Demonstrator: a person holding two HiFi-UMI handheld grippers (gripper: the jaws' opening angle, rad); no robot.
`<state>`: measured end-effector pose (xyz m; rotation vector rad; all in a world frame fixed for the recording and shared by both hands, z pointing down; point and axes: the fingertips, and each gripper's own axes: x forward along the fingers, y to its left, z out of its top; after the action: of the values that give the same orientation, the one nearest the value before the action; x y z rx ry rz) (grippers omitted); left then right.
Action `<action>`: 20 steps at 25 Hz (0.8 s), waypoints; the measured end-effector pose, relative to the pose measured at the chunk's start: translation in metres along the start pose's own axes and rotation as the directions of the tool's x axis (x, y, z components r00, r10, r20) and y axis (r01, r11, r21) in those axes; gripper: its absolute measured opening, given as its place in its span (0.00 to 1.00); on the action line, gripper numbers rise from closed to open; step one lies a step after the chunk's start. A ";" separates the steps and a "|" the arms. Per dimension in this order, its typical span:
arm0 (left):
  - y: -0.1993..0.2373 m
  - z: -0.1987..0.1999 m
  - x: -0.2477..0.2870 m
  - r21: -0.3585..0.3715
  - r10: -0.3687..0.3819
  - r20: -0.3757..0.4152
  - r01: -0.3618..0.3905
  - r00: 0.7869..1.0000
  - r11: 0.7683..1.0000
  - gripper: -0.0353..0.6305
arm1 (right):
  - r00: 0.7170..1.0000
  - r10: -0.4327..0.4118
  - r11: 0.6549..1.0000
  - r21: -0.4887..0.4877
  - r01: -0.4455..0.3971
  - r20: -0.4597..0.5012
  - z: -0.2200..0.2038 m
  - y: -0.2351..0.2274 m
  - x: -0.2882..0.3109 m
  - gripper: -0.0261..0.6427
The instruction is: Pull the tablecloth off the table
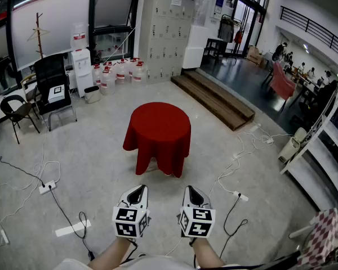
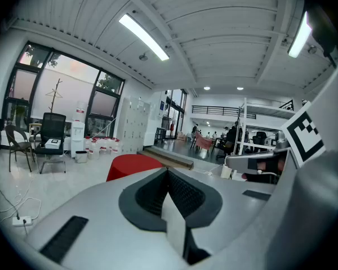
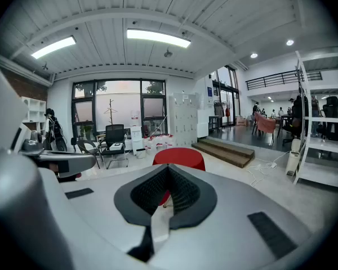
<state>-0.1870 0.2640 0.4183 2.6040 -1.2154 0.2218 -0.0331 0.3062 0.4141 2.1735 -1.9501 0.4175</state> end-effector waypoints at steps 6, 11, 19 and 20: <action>0.009 -0.001 0.001 0.007 -0.017 -0.003 0.017 1.000 1.000 0.08 | 1.000 -0.009 1.000 0.001 0.009 0.001 -0.001 0.009 0.005 0.08; 0.016 -0.008 0.000 0.010 -0.032 -0.017 0.033 0.999 0.999 0.08 | 1.000 -0.012 1.000 0.027 0.012 0.006 -0.008 0.014 0.004 0.08; 0.019 -0.018 -0.005 0.012 -0.061 -0.037 0.061 0.997 0.998 0.08 | 0.998 -0.054 0.996 0.063 0.057 -0.044 -0.028 0.012 -0.002 0.08; 0.018 -0.019 -0.005 0.014 -0.063 -0.038 0.064 0.997 0.998 0.08 | 0.997 -0.060 0.996 0.065 0.063 -0.046 -0.030 0.011 -0.002 0.08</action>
<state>-0.2048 0.2616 0.4382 2.6344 -1.1209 0.2667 -0.0462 0.3163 0.4410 2.2381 -1.8673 0.5222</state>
